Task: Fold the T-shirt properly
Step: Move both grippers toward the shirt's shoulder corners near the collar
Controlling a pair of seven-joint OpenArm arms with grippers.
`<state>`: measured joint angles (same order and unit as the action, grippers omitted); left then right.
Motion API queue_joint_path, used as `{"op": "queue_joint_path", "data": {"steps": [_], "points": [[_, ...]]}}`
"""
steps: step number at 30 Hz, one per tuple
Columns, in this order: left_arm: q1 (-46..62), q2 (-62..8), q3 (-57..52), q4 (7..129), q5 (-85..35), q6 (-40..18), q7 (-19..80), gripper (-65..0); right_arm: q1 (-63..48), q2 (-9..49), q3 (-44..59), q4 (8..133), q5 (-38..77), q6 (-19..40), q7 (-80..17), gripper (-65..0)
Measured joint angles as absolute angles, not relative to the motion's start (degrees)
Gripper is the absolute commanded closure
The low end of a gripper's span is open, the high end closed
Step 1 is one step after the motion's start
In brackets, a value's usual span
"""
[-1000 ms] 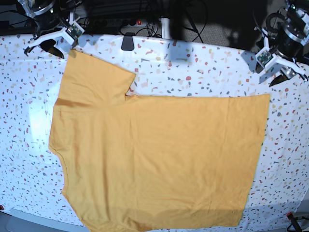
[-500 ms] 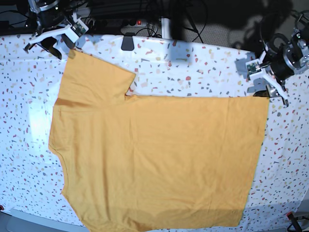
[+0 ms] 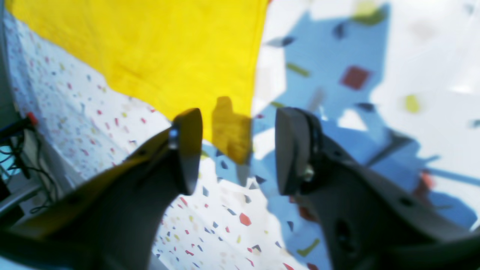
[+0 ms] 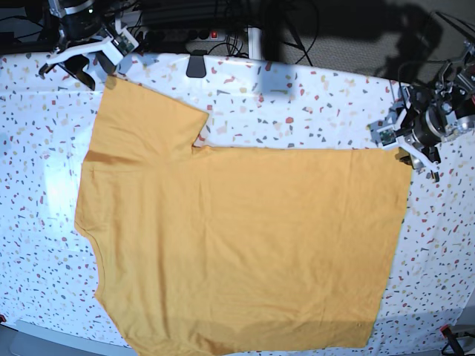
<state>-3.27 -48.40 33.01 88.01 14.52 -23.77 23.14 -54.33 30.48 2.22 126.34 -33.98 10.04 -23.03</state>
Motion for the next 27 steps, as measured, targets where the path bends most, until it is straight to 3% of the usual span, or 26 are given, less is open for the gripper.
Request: {"op": "queue_joint_path", "data": {"steps": [10, 13, 17, 22, 27], "points": [[-5.6, -47.6, 36.0, 83.9, 15.2, -23.6, 21.6, -23.6, -54.1, 30.5, 2.2, 126.3, -34.0, 10.1, -22.7, -28.9], [-5.6, -46.1, 35.8, 82.8, 14.3, -22.3, 23.7, -16.1, -53.3, 30.5, 2.2, 126.3, -34.0, 10.1, -22.6, -28.9], [-5.2, -44.7, 36.0, 82.1, 15.0, -20.5, 24.9, -0.4, -52.2, 30.5, 2.2, 126.3, -33.9, 10.1, -22.6, -29.1], [-5.3, -44.9, 36.1, 82.1, 14.5, -20.6, 24.4, 0.0, -49.7, 30.5, 2.2, 126.3, -32.2, 11.4, -22.6, -39.4], [-5.5, -44.9, 36.1, 82.2, 14.3, -20.8, 25.6, 0.0, -48.7, 30.5, 2.2, 126.3, -29.8, 11.8, -22.4, -39.5]]}}
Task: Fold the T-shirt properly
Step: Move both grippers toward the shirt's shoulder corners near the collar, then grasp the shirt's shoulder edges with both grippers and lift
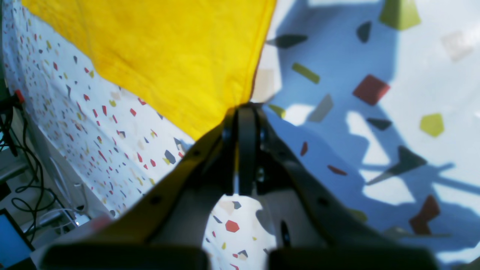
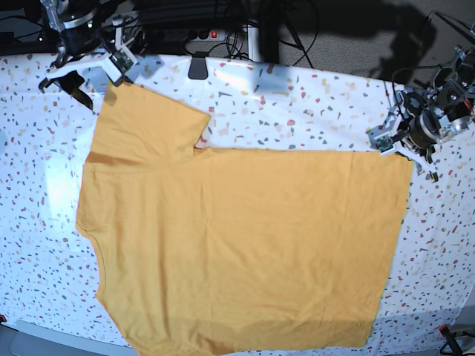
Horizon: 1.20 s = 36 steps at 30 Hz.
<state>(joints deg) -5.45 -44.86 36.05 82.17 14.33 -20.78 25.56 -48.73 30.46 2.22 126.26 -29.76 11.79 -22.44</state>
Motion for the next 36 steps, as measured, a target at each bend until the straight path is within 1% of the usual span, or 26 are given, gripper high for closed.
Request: {"op": "queue_joint_path", "data": {"steps": [2, 8, 12, 16, 18, 24, 30, 31, 32, 36], "points": [[-5.6, -44.6, 36.1, 82.5, 14.0, -20.8, 27.5, 0.0, -48.1, 30.5, 2.2, 126.3, -29.6, 11.8, -22.4, -39.5], [-5.5, -44.1, 36.4, 83.8, 18.1, -21.2, 29.3, 0.0, -48.1, 30.5, 2.2, 126.3, -29.6, 11.8, -22.3, -39.5], [-5.6, -44.2, 36.4, 86.4, 18.5, -21.2, 30.8, 0.0, -48.1, 30.5, 2.2, 126.3, -29.6, 11.8, -21.9, -39.5], [-5.5, -44.9, 36.8, 88.4, 18.9, -21.1, 30.8, 0.0, -48.1, 30.5, 2.2, 126.3, -29.6, 11.8, -21.8, -39.5], [-5.7, -45.6, 36.9, 90.0, 18.9, -19.9, 28.6, 0.0, -48.1, 30.5, 2.2, 126.3, -29.6, 11.8, -21.8, -39.5], [-8.0, -48.2, 36.8, 90.4, 19.0, -19.9, 29.5, 0.0, -48.1, 30.5, 2.2, 126.3, -29.6, 11.8, -21.9, -39.5], [-8.6, -48.2, 36.8, 90.4, 15.2, -19.9, 30.2, 0.0, -47.9, 30.5, 2.2, 125.7, -28.0, 11.9, -21.8, -39.5], [-8.6, -48.2, 36.8, 90.4, 14.7, -19.9, 30.3, 0.0, -47.7, 30.4, 2.2, 125.3, -26.4, 12.6, -21.8, -39.5], [-8.6, -48.2, 36.8, 90.4, 14.3, -19.9, 30.5, 0.0, -47.2, 29.9, 2.2, 124.8, -26.1, 14.6, -21.8, -39.5], [-8.6, -48.2, 36.8, 90.5, 14.1, -19.9, 32.9, 0.0, -42.9, 26.8, 1.5, 121.3, -25.2, 19.0, -21.5, -39.5]]}}
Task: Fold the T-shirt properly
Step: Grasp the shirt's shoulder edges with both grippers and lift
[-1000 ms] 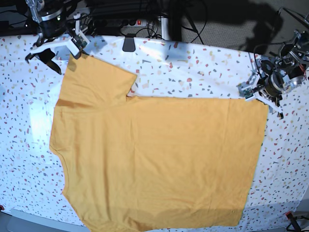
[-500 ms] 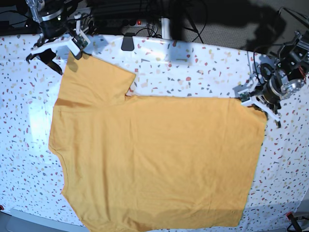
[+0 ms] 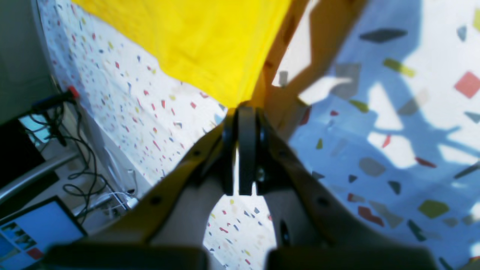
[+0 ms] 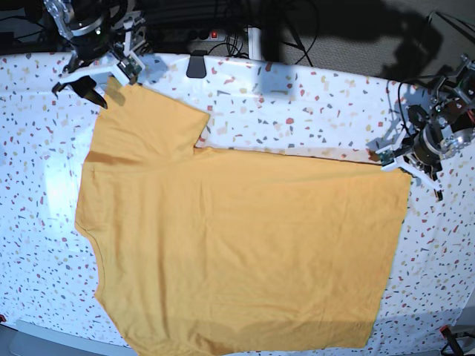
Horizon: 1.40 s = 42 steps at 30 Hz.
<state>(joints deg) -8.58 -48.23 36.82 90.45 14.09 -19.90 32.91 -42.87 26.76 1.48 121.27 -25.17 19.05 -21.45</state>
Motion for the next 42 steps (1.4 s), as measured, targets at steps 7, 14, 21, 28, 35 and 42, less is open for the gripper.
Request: {"op": "queue_joint_path", "data": {"steps": [7, 14, 21, 28, 35, 42], "points": [[-8.6, -48.2, 36.8, 90.4, 12.3, -19.9, 33.4, 0.0, -37.0, 26.7, -1.5, 112.9, -25.4, 22.2, -20.9, -39.5], [-8.6, -48.2, 36.8, 90.4, 11.5, -19.9, 33.4, 0.0, -33.1, 26.7, -5.3, 105.4, -25.4, 22.4, -18.2, -39.4], [-8.6, -48.1, 36.8, 90.4, 11.5, -19.9, 33.5, 0.0, -31.2, 26.7, -6.0, 104.2, -27.5, 20.5, -17.8, -39.1], [-8.6, -48.1, 36.8, 90.4, 11.5, -19.9, 33.5, 0.0, -31.1, 26.6, -6.0, 103.8, -28.1, 20.2, -17.8, -12.2], [-8.6, -48.1, 36.8, 90.4, 11.5, -19.9, 33.5, 0.0, -30.7, 26.6, -6.0, 103.5, -28.2, 20.2, -18.3, 0.0], [-8.6, -48.1, 36.8, 90.4, 11.5, -19.9, 33.5, 0.0, -30.2, 26.6, -6.0, 104.0, -21.9, 19.5, -19.6, 0.0]]}}
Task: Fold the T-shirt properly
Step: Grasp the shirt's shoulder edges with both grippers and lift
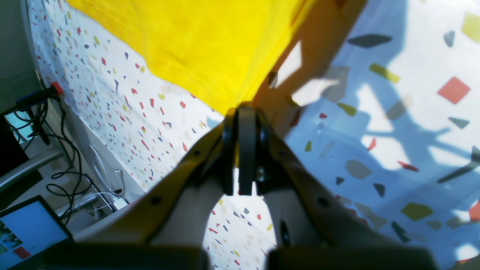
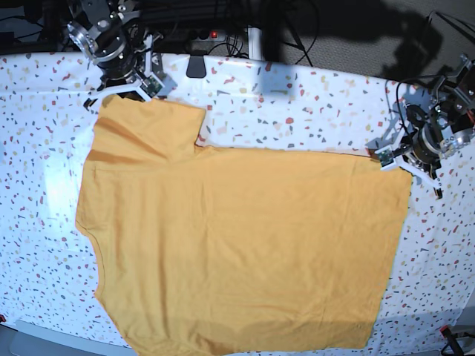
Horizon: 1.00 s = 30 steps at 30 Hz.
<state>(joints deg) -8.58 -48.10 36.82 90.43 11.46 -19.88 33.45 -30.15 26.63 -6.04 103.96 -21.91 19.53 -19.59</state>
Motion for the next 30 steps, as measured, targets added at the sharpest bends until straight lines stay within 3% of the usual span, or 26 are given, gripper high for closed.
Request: {"op": "queue_joint_path", "data": {"steps": [19, 24, 30], "points": [[-8.6, -48.1, 36.8, 90.4, 11.5, -19.7, 29.1, 0.0, -16.1, 26.5, -6.1, 106.3, -12.6, 18.3, -23.4, 0.0], [-8.6, -48.1, 36.8, 90.4, 11.5, -15.3, 29.1, 0.0, -11.4, 26.5, -6.0, 106.3, -11.0, 18.3, -23.6, 0.0], [-8.6, -48.1, 36.8, 90.4, 11.5, -14.5, 29.6, 0.0, -11.0, 26.3, -6.0, 104.6, -10.1, 18.3, -23.3, 0.0]]}}
